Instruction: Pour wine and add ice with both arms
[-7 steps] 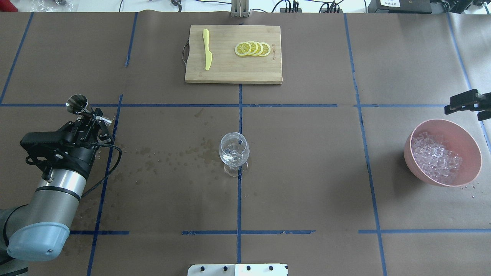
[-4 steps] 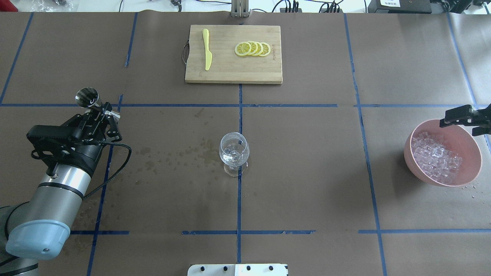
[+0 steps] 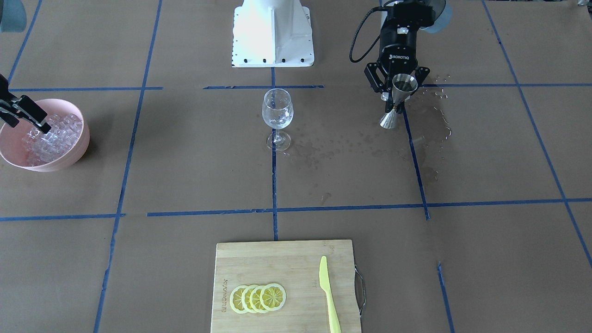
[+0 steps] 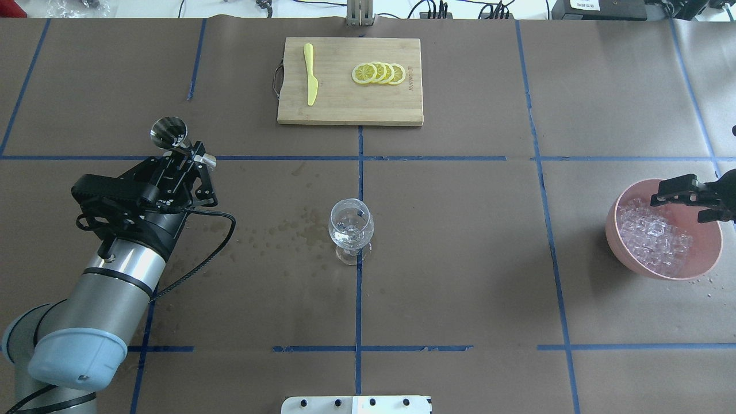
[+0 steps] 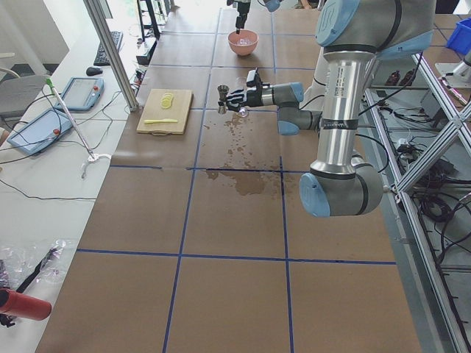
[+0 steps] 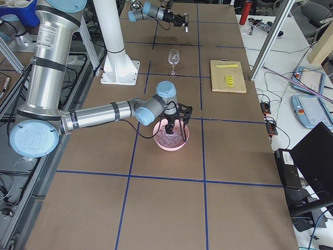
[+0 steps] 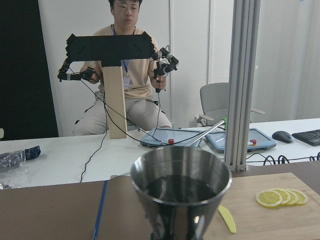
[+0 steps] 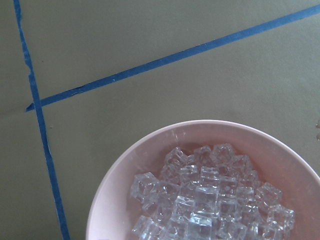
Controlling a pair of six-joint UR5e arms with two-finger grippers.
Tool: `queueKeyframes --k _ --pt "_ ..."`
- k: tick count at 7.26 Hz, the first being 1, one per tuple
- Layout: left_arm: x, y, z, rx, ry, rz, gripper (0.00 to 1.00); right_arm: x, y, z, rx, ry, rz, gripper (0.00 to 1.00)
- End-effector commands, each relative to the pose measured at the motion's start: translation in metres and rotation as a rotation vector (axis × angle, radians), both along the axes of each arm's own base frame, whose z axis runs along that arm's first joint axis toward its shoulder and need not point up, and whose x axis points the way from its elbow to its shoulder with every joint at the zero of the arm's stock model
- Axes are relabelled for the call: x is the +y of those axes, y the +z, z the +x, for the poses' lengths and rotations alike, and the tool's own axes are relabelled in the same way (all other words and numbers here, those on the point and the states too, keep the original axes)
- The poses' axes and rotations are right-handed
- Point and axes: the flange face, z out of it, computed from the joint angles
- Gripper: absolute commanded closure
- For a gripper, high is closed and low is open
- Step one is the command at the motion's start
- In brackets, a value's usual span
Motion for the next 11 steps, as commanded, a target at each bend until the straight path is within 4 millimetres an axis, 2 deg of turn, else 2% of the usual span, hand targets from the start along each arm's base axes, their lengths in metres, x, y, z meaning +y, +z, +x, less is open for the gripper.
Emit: queueKeyframes --k 1,2,4,6,9,11 --pt "0.002 -0.041 0.017 -0.057 0.021 0.059 1.00 0.006 0.008 -0.003 0.001 -0.004 -0.015 0.00" --pt "0.007 -0.060 0.029 -0.049 0.037 0.076 1.00 0.008 0.010 -0.003 0.003 -0.007 -0.019 0.00" --pt "0.040 -0.069 0.069 -0.079 0.118 0.092 1.00 0.008 0.011 -0.002 0.004 -0.008 -0.020 0.00" --pt "0.041 -0.064 0.085 -0.226 0.127 0.131 1.00 0.008 0.010 -0.002 0.001 -0.009 -0.018 0.00" --pt "0.038 -0.066 0.113 -0.386 0.134 0.175 1.00 0.016 0.015 0.002 -0.011 -0.006 0.000 0.00" --pt "0.038 -0.064 0.116 -0.524 0.139 0.219 1.00 0.016 0.015 0.002 -0.011 -0.006 0.000 0.00"
